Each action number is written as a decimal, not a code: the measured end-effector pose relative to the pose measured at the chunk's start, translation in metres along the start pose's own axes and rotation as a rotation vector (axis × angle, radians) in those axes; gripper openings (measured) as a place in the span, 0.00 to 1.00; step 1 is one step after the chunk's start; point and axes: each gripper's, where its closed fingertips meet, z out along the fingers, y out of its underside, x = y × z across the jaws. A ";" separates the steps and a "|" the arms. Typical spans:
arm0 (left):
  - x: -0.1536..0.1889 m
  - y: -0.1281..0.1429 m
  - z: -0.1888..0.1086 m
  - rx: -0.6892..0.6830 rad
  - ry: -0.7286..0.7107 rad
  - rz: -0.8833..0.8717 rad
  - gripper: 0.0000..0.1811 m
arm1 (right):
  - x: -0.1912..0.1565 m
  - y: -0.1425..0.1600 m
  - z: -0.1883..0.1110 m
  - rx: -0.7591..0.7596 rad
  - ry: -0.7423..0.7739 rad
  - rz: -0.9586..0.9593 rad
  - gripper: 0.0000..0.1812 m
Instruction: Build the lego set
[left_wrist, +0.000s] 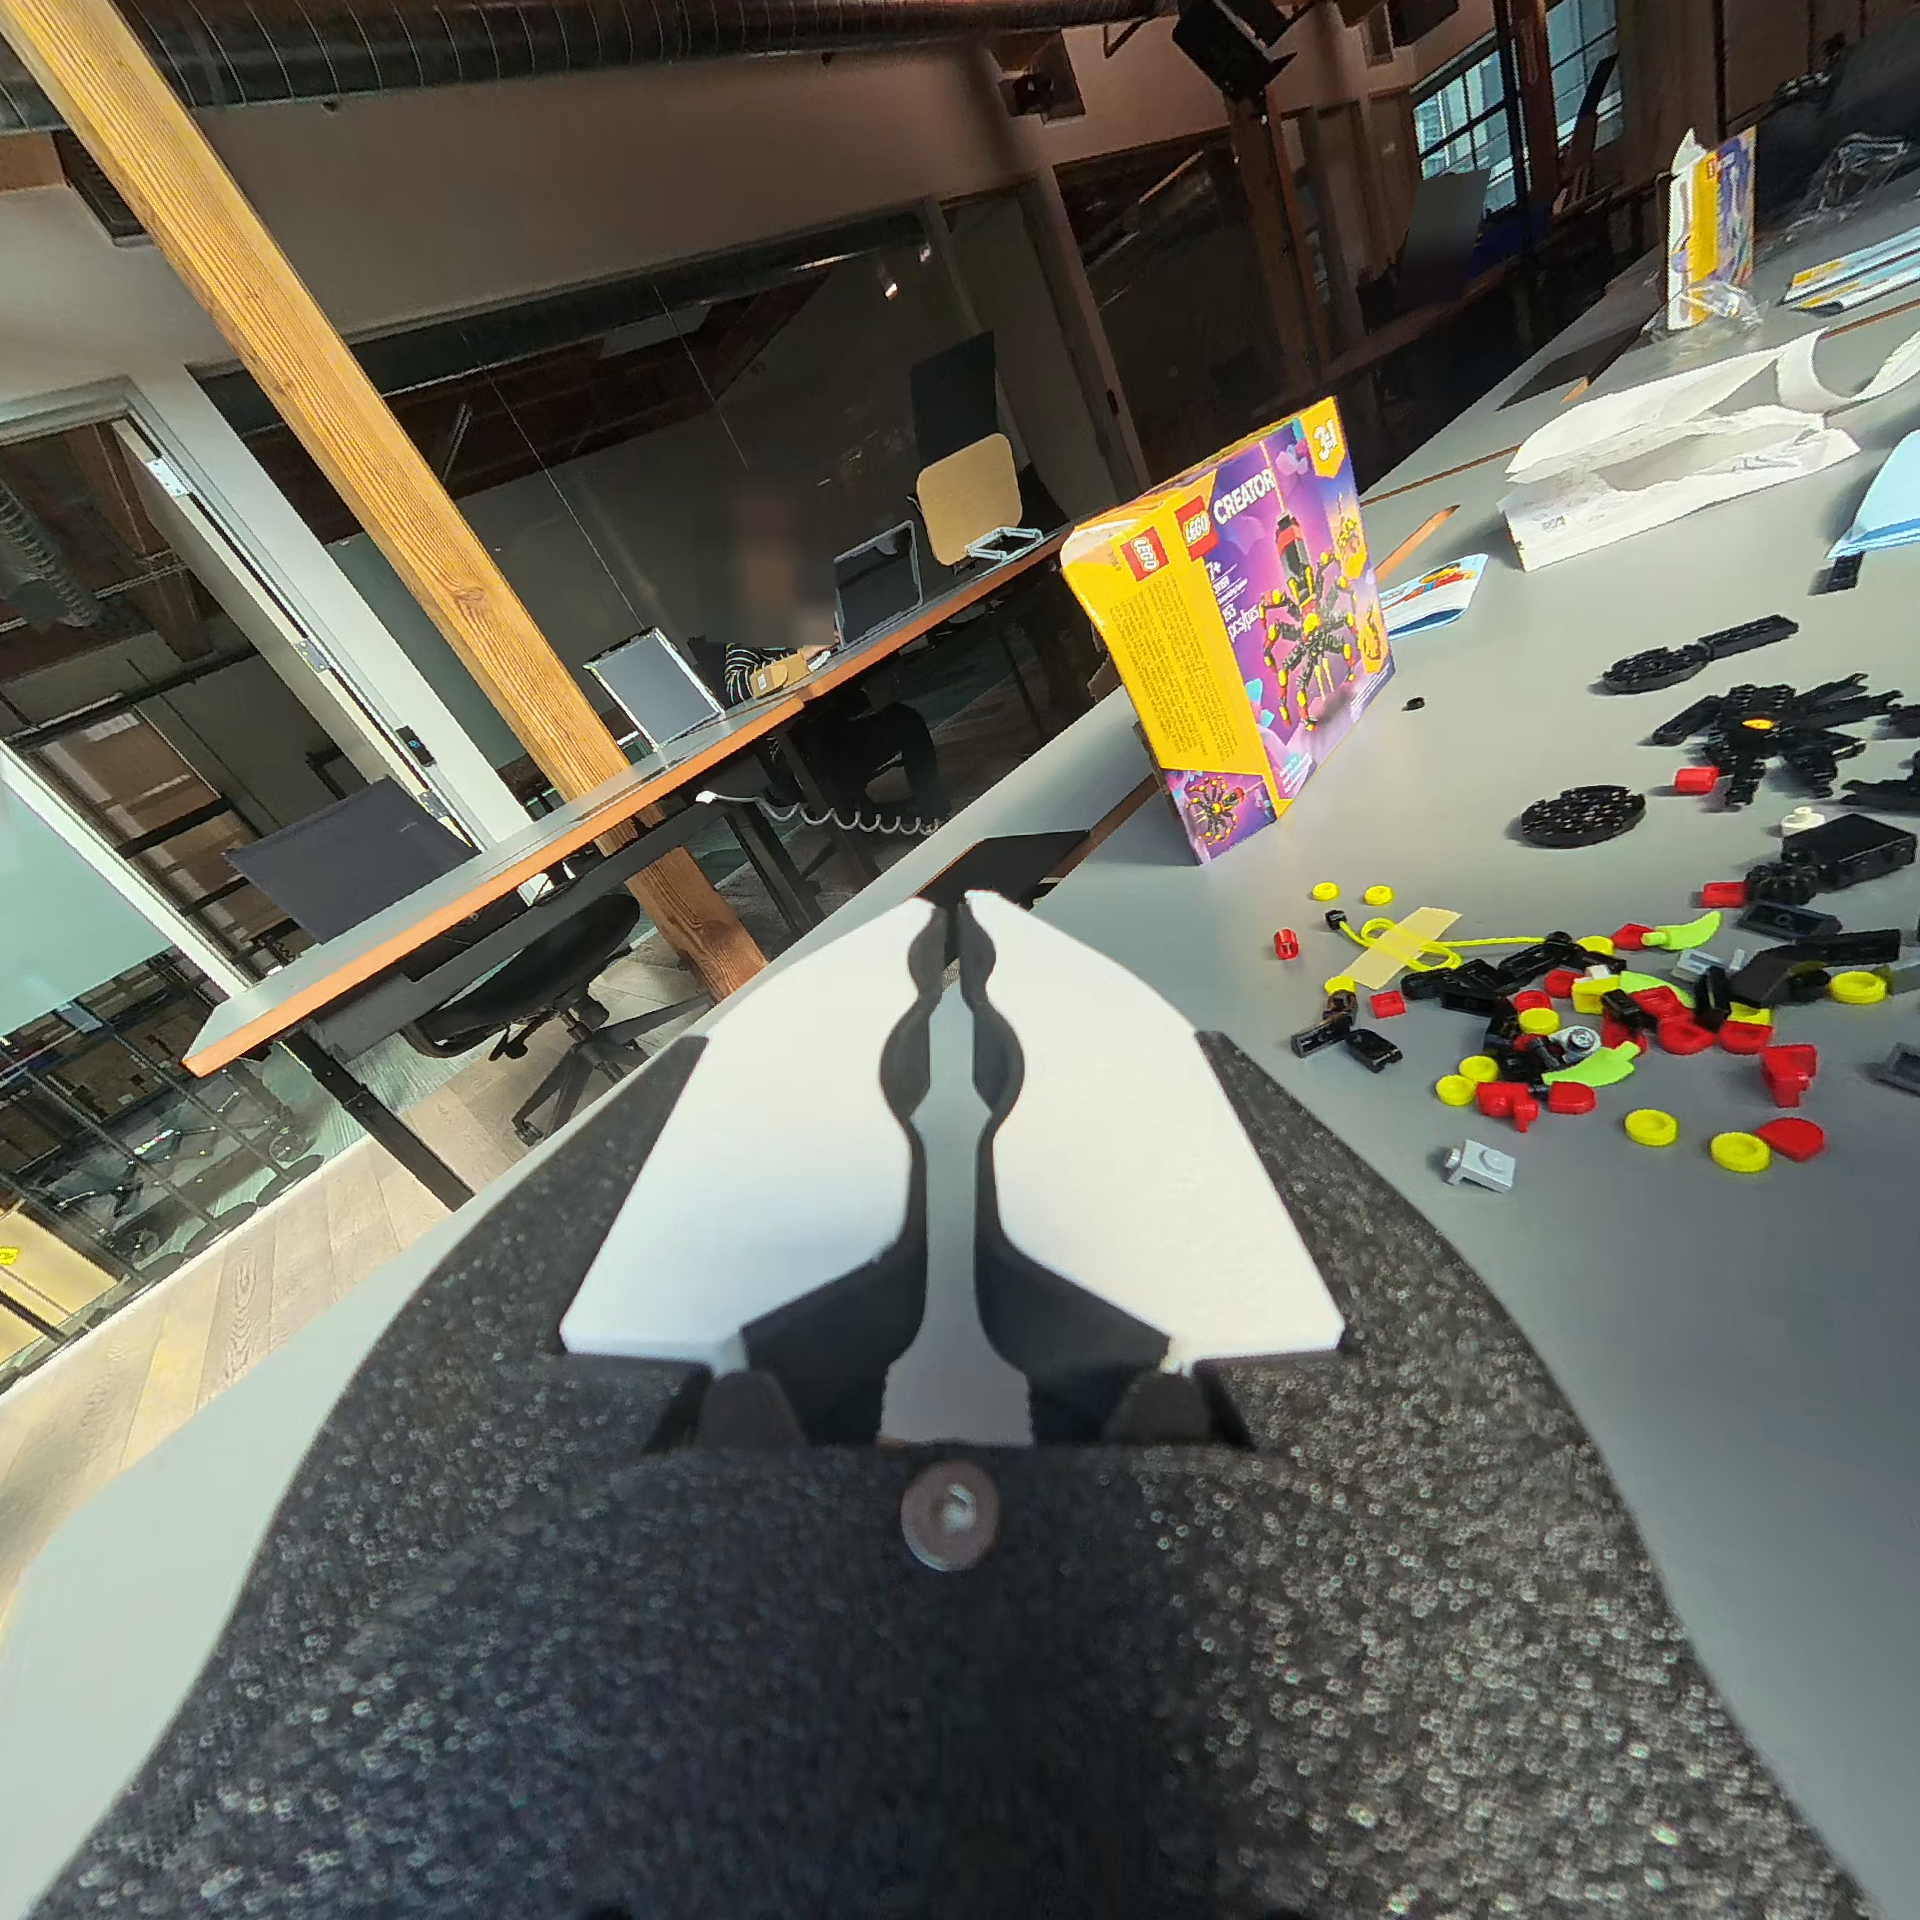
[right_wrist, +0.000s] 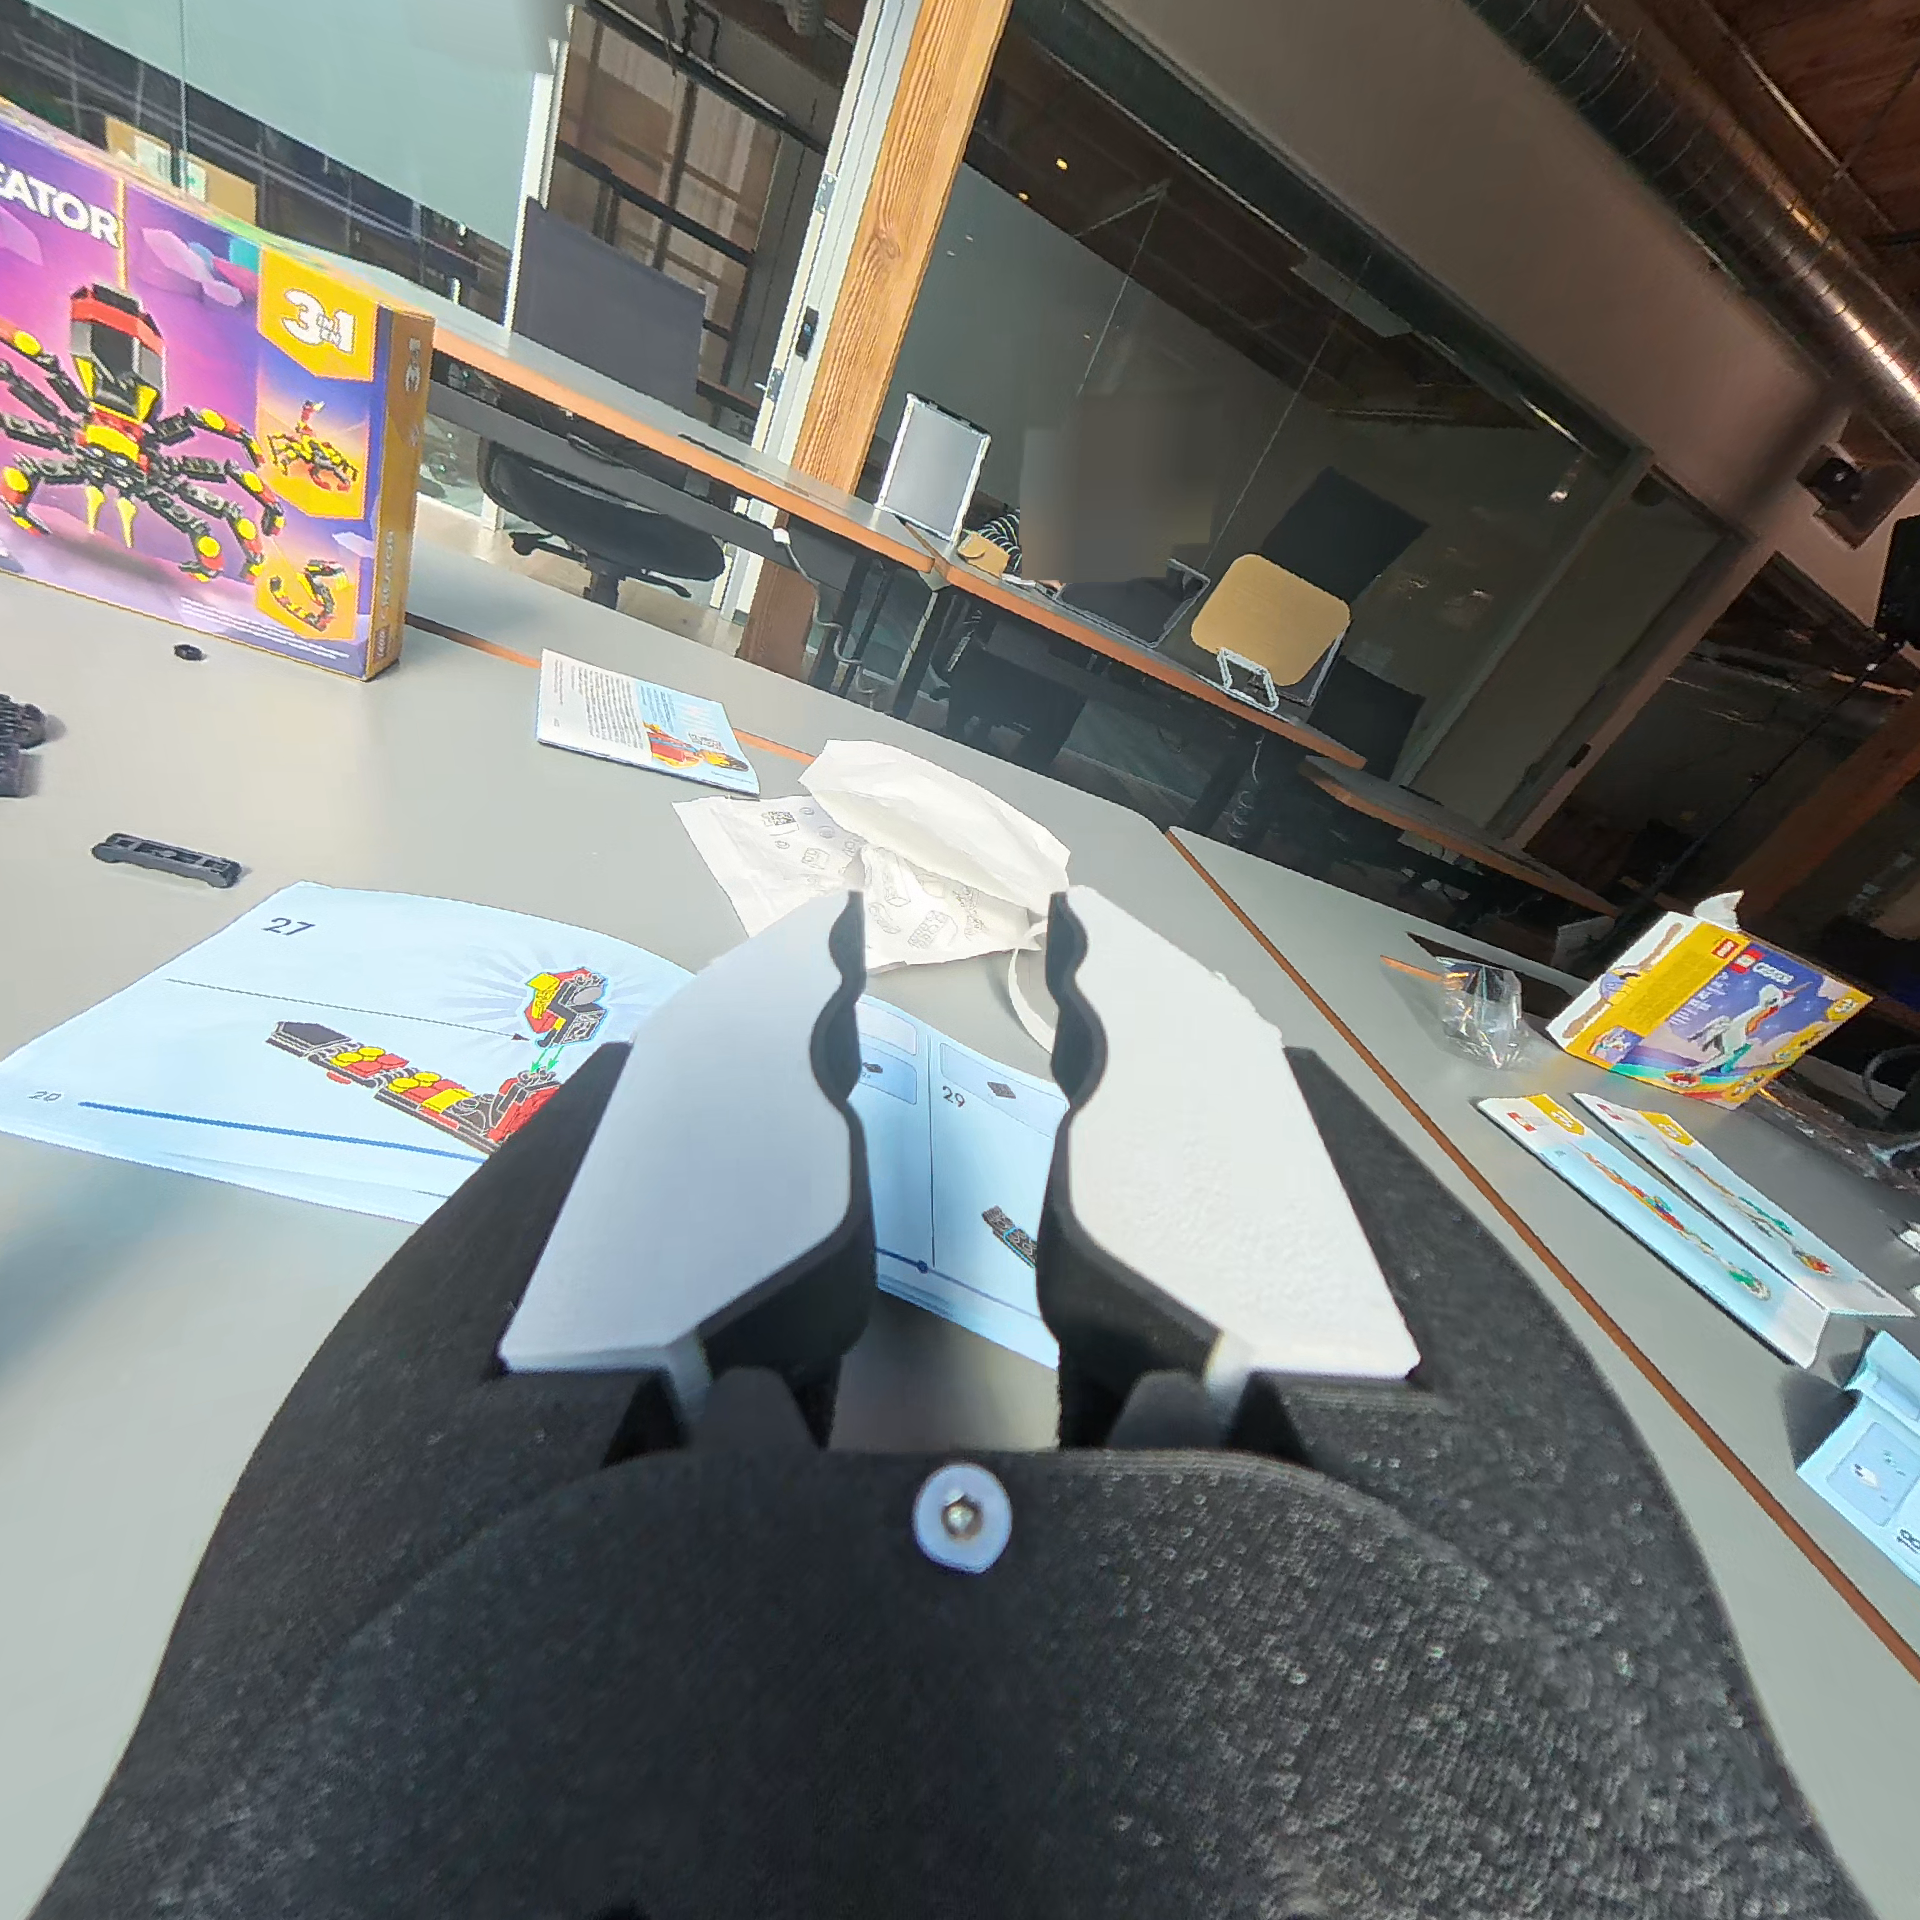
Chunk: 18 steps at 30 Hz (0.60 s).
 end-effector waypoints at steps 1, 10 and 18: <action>-0.002 -0.004 -0.001 0.014 -0.004 0.001 0.01 | 0.004 -0.002 -0.002 0.014 0.014 0.011 0.18; -0.019 -0.122 -0.021 -0.161 0.202 -0.008 0.03 | 0.022 -0.023 -0.030 0.119 -0.089 0.144 0.16; 0.059 -0.271 -0.016 -0.134 0.215 0.095 0.08 | 0.058 -0.030 -0.047 0.157 -0.293 0.260 0.12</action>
